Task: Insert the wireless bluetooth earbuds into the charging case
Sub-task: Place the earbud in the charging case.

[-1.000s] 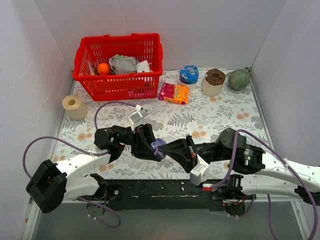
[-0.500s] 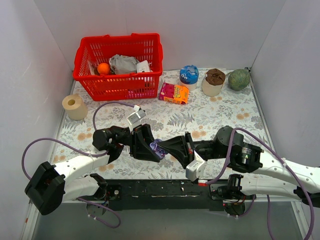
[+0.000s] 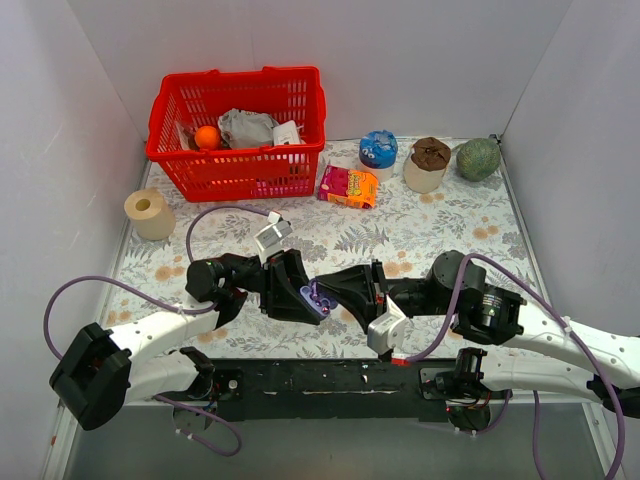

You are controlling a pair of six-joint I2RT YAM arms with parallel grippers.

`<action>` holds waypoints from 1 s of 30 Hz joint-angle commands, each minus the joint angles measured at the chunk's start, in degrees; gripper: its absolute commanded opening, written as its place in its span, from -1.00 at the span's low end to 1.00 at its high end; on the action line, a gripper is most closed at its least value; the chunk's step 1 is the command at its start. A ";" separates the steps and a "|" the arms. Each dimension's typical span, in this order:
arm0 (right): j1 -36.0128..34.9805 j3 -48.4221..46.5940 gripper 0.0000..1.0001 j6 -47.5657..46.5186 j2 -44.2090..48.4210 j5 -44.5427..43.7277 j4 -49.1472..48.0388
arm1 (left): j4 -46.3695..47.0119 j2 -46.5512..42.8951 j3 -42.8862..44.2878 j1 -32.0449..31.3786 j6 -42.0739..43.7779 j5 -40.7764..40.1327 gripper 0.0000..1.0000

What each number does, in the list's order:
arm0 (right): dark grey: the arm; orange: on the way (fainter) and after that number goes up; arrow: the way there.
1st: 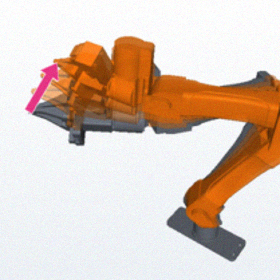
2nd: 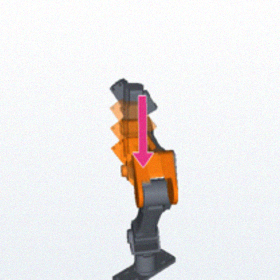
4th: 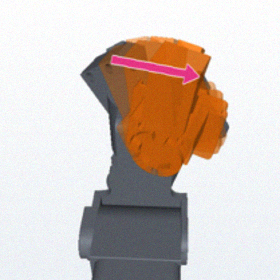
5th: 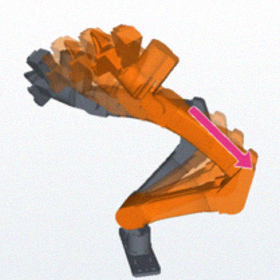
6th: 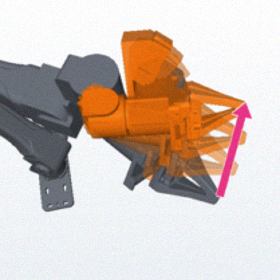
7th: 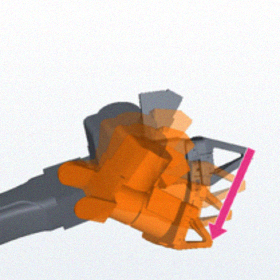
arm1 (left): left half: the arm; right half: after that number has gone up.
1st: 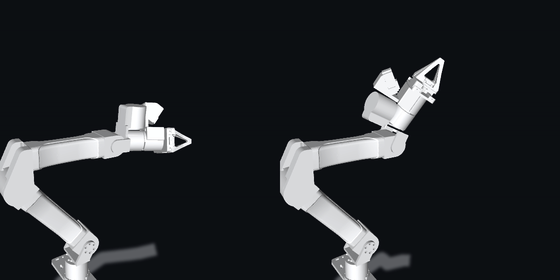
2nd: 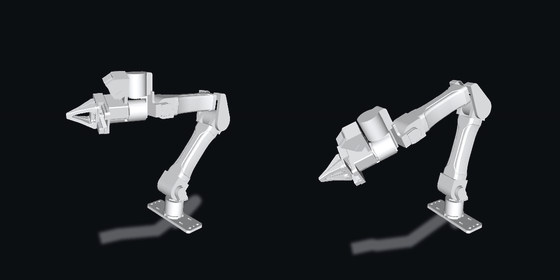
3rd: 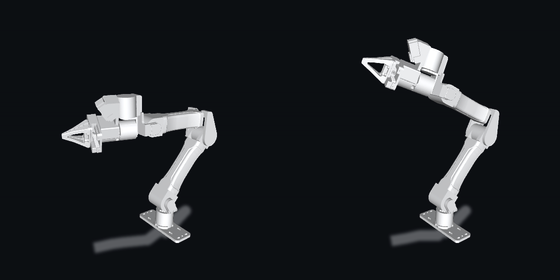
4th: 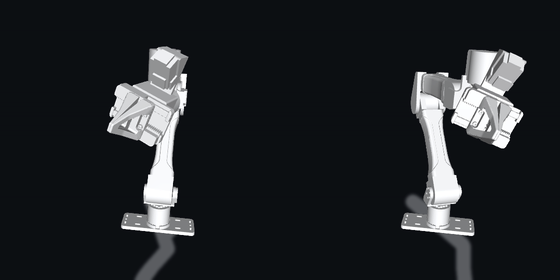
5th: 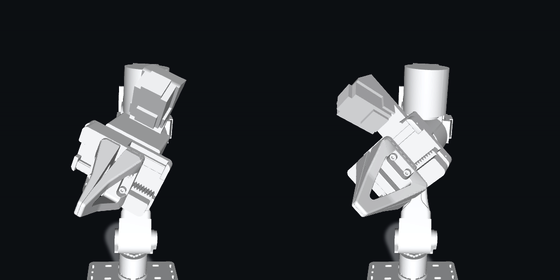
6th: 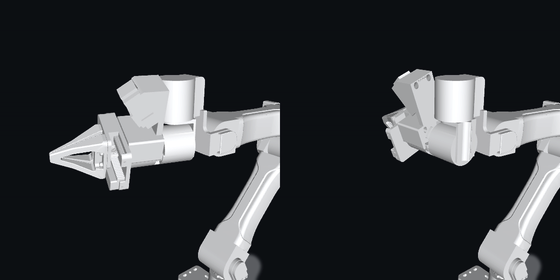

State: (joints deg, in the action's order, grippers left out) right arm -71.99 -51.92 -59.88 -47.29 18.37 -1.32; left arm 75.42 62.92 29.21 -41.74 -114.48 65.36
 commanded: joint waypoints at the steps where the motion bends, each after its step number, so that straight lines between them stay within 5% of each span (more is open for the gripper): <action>1: 0.27 0.59 -0.49 1.87 0.70 -2.20 -0.61 | 30.49 -0.78 -0.38 0.16 -19.65 -1.55 -0.99; 20: 0.35 1.74 -0.30 3.53 5.18 -8.08 -0.78 | 30.49 1.16 -0.03 0.16 -19.29 -1.82 -0.97; 25: 0.35 -1.59 -0.19 19.65 6.07 -18.08 -7.02 | 30.40 1.95 -0.99 0.51 -17.72 -2.87 -0.99; 30: 0.35 -17.30 -0.58 39.99 -3.65 -42.04 5.24 | 29.00 2.56 -2.14 1.22 -10.35 -7.08 -1.00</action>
State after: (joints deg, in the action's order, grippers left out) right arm -71.96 -57.06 -38.44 -44.64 -3.14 -0.95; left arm 75.53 65.58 28.29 -41.25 -114.45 62.54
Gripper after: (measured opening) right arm 0.258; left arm 0.314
